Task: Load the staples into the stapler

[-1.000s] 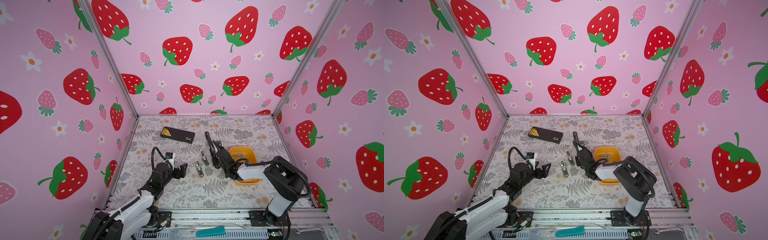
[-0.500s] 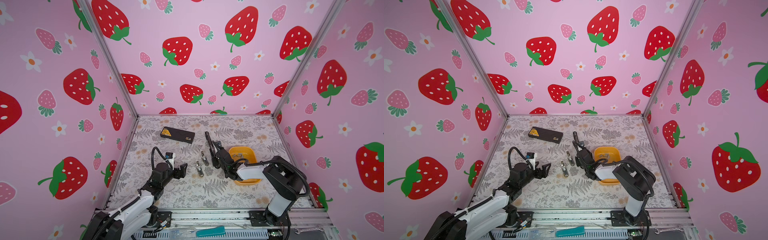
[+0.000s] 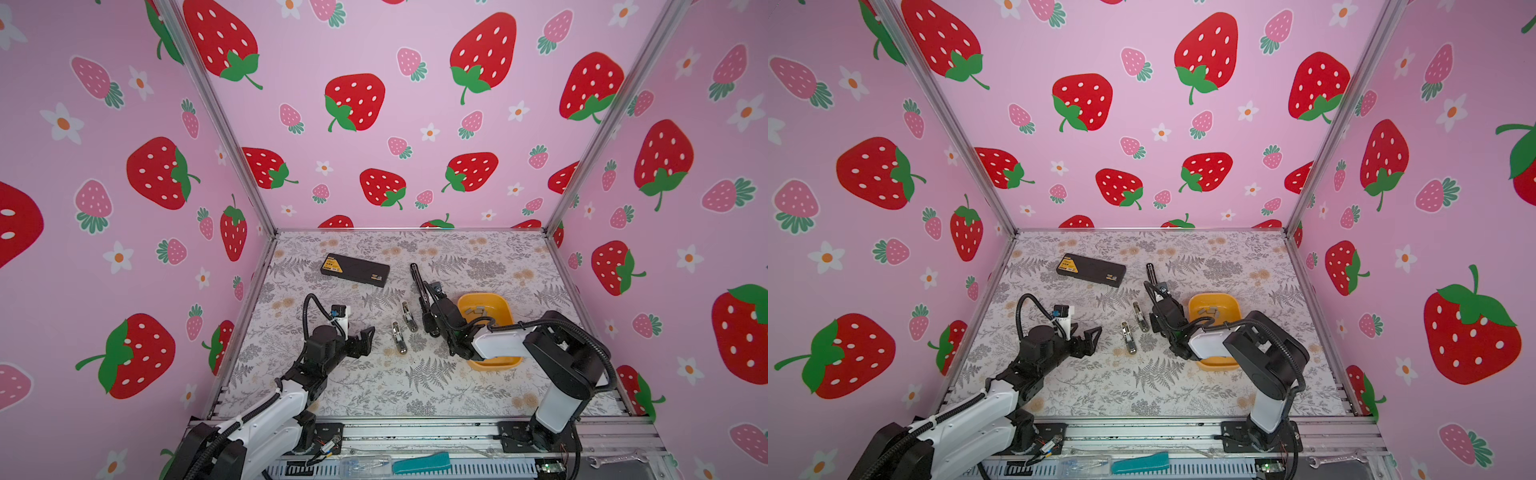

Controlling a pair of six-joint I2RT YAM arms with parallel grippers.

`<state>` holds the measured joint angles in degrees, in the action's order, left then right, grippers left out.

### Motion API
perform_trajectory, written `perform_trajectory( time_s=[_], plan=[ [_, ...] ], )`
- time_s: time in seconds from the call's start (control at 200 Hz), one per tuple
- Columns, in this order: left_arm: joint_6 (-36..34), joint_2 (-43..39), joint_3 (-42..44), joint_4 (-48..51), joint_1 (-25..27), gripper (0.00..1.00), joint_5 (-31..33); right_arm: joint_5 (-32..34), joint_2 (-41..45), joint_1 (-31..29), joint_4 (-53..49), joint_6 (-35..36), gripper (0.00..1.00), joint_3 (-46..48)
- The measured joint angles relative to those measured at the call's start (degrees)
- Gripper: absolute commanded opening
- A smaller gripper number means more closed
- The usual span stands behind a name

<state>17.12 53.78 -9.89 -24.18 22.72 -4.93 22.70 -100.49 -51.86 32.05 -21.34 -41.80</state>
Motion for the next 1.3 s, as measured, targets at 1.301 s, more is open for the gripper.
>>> perform_trajectory(
  time_s=[1.301],
  plan=[
    [0.0, 0.17, -0.02, -0.02, 0.04, 0.93, 0.0, 1.22, -1.14, 0.0, 0.02, 0.0, 0.02, 0.0]
  ],
)
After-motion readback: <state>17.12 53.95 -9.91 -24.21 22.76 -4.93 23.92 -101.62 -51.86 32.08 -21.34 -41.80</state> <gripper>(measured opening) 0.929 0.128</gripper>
